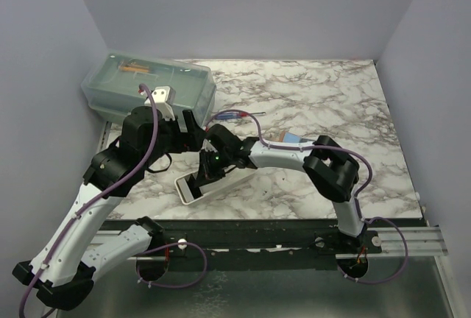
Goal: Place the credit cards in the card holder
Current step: Pick up the credit card from the storage box, then insert the credit card into the card holder.
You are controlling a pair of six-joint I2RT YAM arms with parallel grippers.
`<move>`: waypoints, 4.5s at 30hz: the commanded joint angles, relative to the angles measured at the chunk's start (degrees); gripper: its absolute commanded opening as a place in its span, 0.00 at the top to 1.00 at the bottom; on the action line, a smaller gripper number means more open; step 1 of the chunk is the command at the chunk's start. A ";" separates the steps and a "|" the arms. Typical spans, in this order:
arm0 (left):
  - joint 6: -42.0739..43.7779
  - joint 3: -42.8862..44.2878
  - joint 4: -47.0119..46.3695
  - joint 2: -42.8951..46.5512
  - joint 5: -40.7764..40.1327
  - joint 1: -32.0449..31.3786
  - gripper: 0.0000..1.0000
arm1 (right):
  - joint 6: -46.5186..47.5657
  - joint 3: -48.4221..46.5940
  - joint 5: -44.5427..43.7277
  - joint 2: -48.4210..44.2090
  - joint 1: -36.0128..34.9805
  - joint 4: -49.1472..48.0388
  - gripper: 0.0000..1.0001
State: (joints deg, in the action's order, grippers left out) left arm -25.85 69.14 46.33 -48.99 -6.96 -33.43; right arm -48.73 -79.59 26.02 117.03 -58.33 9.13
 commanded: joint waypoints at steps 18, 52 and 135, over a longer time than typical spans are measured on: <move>-1.76 -1.80 -5.38 -4.83 2.61 0.23 0.12 | 4.81 3.42 -10.50 -15.76 2.11 5.46 1.00; -37.54 -14.56 -69.19 -39.39 58.02 1.80 0.17 | -19.44 59.64 21.93 -52.28 47.08 -59.76 1.00; -11.78 20.51 -30.56 -68.23 48.65 -7.50 1.00 | 13.95 35.24 -32.99 -40.14 48.31 14.67 0.27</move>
State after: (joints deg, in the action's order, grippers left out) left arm -39.09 84.73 13.06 -113.80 41.95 -40.56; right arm -37.87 -42.61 -2.28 75.05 -10.37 20.75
